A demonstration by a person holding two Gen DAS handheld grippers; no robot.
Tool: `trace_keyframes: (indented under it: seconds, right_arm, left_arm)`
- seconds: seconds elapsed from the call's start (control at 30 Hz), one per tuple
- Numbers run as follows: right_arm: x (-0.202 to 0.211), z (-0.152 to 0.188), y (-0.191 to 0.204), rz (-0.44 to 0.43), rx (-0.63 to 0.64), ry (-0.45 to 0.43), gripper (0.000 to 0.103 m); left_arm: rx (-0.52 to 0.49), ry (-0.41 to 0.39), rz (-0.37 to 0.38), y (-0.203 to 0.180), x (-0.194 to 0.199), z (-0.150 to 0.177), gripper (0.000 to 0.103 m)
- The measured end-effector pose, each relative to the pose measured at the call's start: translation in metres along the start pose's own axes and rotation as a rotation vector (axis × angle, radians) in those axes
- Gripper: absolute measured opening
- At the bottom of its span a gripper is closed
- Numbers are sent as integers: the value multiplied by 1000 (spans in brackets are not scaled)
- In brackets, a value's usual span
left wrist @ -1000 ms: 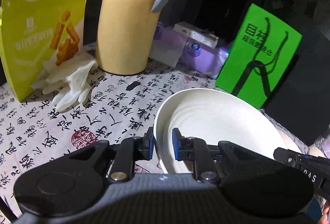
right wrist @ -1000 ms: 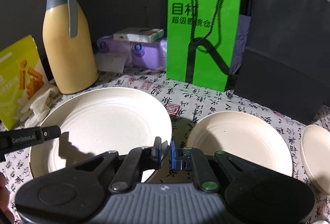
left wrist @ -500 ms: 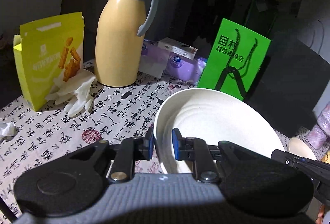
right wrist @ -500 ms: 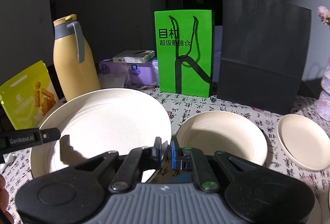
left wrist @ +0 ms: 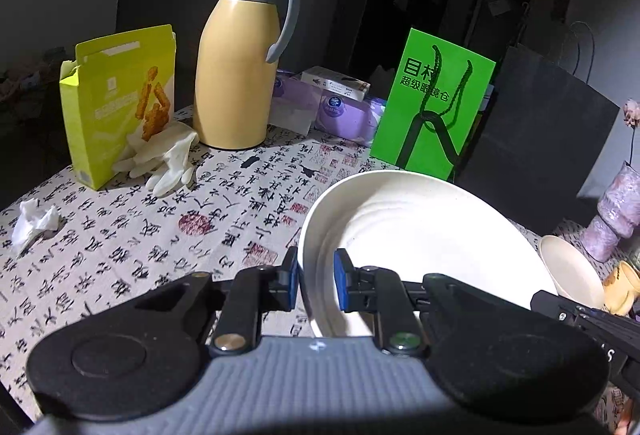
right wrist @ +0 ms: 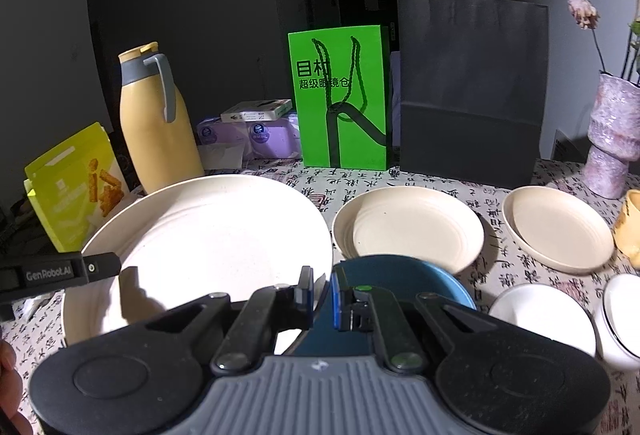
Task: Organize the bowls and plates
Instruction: 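Lift and carry the cream plate with both tools back toward the bowls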
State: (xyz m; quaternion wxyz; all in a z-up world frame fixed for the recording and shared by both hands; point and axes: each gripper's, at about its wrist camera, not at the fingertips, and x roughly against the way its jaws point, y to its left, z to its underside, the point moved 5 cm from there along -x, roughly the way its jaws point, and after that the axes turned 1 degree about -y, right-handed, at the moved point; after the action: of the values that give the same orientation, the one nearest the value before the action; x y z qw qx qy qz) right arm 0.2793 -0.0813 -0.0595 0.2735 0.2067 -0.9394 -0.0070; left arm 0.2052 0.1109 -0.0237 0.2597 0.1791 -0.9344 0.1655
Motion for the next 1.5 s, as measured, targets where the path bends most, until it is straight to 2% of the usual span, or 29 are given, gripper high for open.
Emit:
trace_keyframes:
  seconds: [0.73,1.5]
  right_arm:
    - [84,40,-19,23,-81,-75,9]
    - [140,79,-50,66,-129,-102,9]
  left_arm:
    - [-40,-7,72,-14,62,42,18]
    - [-84,22,144,-39,92,89,18]
